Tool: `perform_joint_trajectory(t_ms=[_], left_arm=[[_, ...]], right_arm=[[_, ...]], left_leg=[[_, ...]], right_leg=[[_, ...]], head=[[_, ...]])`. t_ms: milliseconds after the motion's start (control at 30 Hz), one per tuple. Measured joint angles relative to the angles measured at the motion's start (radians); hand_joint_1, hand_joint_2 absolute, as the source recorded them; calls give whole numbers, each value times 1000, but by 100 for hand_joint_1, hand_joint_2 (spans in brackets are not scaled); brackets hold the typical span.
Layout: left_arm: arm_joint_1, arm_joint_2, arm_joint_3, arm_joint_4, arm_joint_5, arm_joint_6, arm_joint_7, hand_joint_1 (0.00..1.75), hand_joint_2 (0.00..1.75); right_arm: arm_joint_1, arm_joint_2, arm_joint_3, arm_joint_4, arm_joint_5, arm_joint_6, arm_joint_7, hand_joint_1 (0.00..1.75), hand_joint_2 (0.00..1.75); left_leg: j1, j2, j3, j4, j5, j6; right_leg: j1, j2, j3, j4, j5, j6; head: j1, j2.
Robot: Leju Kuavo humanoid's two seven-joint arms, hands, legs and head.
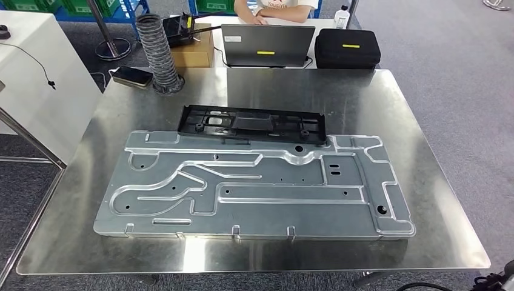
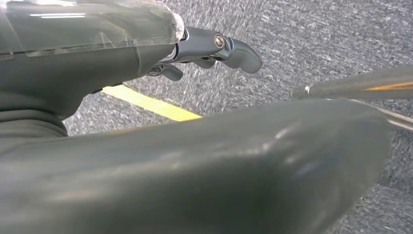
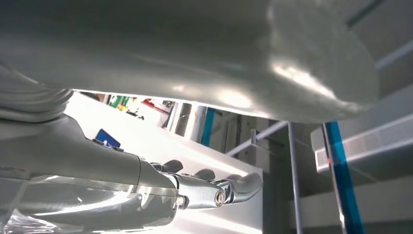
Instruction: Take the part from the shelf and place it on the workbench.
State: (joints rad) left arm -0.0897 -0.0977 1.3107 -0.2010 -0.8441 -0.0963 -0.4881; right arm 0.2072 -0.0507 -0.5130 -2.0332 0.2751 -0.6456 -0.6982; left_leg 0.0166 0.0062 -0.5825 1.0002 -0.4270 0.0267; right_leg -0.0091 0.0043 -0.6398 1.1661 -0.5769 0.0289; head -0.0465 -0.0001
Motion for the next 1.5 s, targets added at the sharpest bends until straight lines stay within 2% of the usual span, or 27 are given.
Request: perform_joint_trajectory(t_ms=[33, 67, 100, 167, 233, 267, 367, 400, 433, 533, 567, 633, 700, 767, 833, 900, 933, 1033, 1067, 1100, 1167, 1200, 1233, 1300, 1400, 1433, 1500], left_arm=[[0, 0, -2, 0, -3, 0, -1, 0, 0], [1, 0, -2, 0, -6, 0, -2, 0, 0], [1, -1, -3, 0, -9, 0, -2, 0, 0], [0, -4, -3, 0, -10, 1, 1, 0, 0], [-1, -9, -2, 0, -7, 4, 7, 0, 0], [-2, -11, -2, 0, -4, 7, 10, 0, 0], [-2, -20, 0, 0, 4, 14, 14, 0, 0], [0, -23, 1, 0, 6, 17, 17, 0, 0], [2, -26, 3, 0, 8, 20, 20, 0, 0], [3, -37, 7, 0, 14, 27, 30, 0, 0], [3, -38, 8, 0, 14, 30, 33, 0, 0], [3, -41, 11, 0, 14, 35, 38, 0, 0], [2, -42, 13, 0, 12, 36, 39, 0, 0], [0, -44, 13, 0, 9, 36, 39, 0, 0], [0, -46, 14, 0, 4, 36, 36, 0, 0], [1, -50, 19, 1, -2, 36, 30, 0, 0], [0, -51, 21, 1, -5, 35, 27, 0, 0], [2, -52, 24, 1, -10, 31, 22, 0, 0], [2, -52, 24, 1, -12, 30, 20, 0, 0], [2, -52, 24, 1, -15, 30, 18, 0, 0], [2, -52, 24, 1, -19, 30, 15, 0, 0], [1, -52, 24, 1, -21, 30, 13, 0, 0], [1, -52, 24, 1, -23, 30, 13, 0, 0], [0, -51, 24, 1, -31, 29, 13, 0, 0], [3, -44, 22, 1, -46, 26, 10, 0, 0], [5, -41, 22, 1, -51, 26, 9, 0, 0], [9, -34, 19, 1, -62, 26, 10, 0, 0]], right_arm=[[8, 5, -12, 4, 10, 13, 0, 0, 0], [13, 13, -23, 11, 22, 28, 1, 0, 0], [17, 22, -34, 19, 37, 44, 1, 0, 0], [16, 37, -57, 44, 62, 68, 1, 0, 0], [10, 43, -76, 81, 83, 83, 2, 0, 0], [6, 46, -84, 103, 93, 90, 2, 0, 0], [-4, 52, -106, 172, 125, 110, 2, 0, 0], [-10, 53, -112, 196, 140, 117, 3, 0, 0], [-15, 54, -118, 222, 156, 122, 3, 0, 0], [-27, 56, -140, 303, 194, 142, 4, 0, 0], [-32, 57, -149, 335, 202, 156, 4, 0, 0], [-48, 59, -178, 415, 226, 189, 4, 0, 0], [-62, 63, -217, 500, 254, 212, 4, 0, 0], [-70, 67, -248, 558, 271, 218, 4, 0, 0], [-81, 69, -267, 605, 289, 218, 3, 0, 0], [-96, 71, -290, 680, 323, 216, 3, 0, 0], [-102, 72, -305, 727, 340, 211, 3, 0, 0], [-124, 70, -334, 872, 363, 161, 3, 0, 0], [-132, 68, -336, 923, 364, 139, 3, 0, 0], [-139, 65, -337, 980, 359, 121, 3, 0, 0], [-153, 56, -336, 1096, 339, 88, 3, 0, 0], [-161, 50, -334, 1149, 325, 73, 3, 0, 0], [-171, 42, -329, 1197, 316, 60, 3, 0, 0], [-191, 25, -320, 1301, 305, 39, 8, 0, 0], [-209, 10, -316, 1481, 302, 33, 44, 0, 0], [-212, 9, -316, 1526, 305, 34, 66, 0, 0], [-219, 19, -315, 1606, 326, 37, 148, 0, 0]], left_leg=[[0, 2, -11, 0, 8, 0], [0, 4, -23, 1, 16, -1], [0, 5, -35, 3, 24, -4], [2, 5, -60, 8, 41, -12], [3, 5, -77, 14, 57, -23], [3, 4, -80, 15, 66, -30], [5, 2, -81, 7, 90, -51], [6, 1, -87, 13, 78, -56], [7, 1, -97, 36, 45, -58], [7, 0, -134, 207, -114, -58], [6, 0, -136, 262, -136, -57], [2, 0, -100, 288, -109, -49], [-7, -1, -1, 187, -71, -29], [-17, -2, 104, 43, -87, -13], [-23, -1, 139, -24, -102, -8], [-21, 3, 127, -32, -83, -1], [-18, 5, 118, -36, -71, 5], [-17, 9, 75, -38, -33, 14], [-17, 10, 59, -37, -22, 13], [-16, 11, 42, -33, -10, 12], [-14, 11, 5, -21, 9, 5], [-12, 11, -14, -11, 17, 0], [-12, 11, -31, -1, 24, -6], [-12, 12, -51, 12, 38, -20], [-7, 12, -59, 12, 54, -41], [-6, 10, -65, 24, 35, -47], [-3, 6, -86, 104, -61, -57]], right_leg=[[-3, 0, -15, 60, -36, 4], [-6, 0, -19, 101, -54, 8], [-9, -1, -6, 108, -49, 11], [-16, -2, 75, 17, 2, 16], [-17, -1, 171, -121, 22, 13], [-15, 1, 197, -163, 20, 7], [-7, 4, 190, -180, 32, -18], [-8, 2, 180, -180, 44, -26], [-8, 0, 168, -181, 57, -35], [-3, -4, 123, -180, 94, -49], [1, -5, 107, -179, 106, -50], [9, -5, 75, -174, 128, -51], [15, -6, 48, -168, 147, -49], [19, -9, 32, -163, 163, -43], [17, -11, 26, -164, 180, -33], [14, -8, 21, -162, 183, -21], [13, -6, 14, -146, 159, -15], [4, -4, -27, -2, 15, 0], [0, -4, -34, 53, -14, 5], [-4, -4, -30, 88, -18, 10], [-13, -5, 21, 67, 33, 17], [-17, -5, 68, 11, 56, 19], [-17, -5, 116, -58, 61, 19], [-12, -4, 176, -159, 42, 9], [-5, -7, 171, -181, 47, -17], [-6, -10, 163, -182, 57, -26], [-5, -14, 138, -183, 81, -41]], head=[[0, 0], [0, 0], [0, 0], [0, 0], [-1, 0], [-1, 0], [-2, 0], [-2, 0], [-2, 0], [-2, 0], [-2, 0], [-2, 0], [-2, 0], [-2, 0], [-2, 0], [-2, 0], [-2, 0], [-2, 0], [-2, 0], [-2, 0], [-2, 0], [-2, 0], [-2, 0], [-2, 0], [-2, 0], [-2, 0], [-2, 0]])
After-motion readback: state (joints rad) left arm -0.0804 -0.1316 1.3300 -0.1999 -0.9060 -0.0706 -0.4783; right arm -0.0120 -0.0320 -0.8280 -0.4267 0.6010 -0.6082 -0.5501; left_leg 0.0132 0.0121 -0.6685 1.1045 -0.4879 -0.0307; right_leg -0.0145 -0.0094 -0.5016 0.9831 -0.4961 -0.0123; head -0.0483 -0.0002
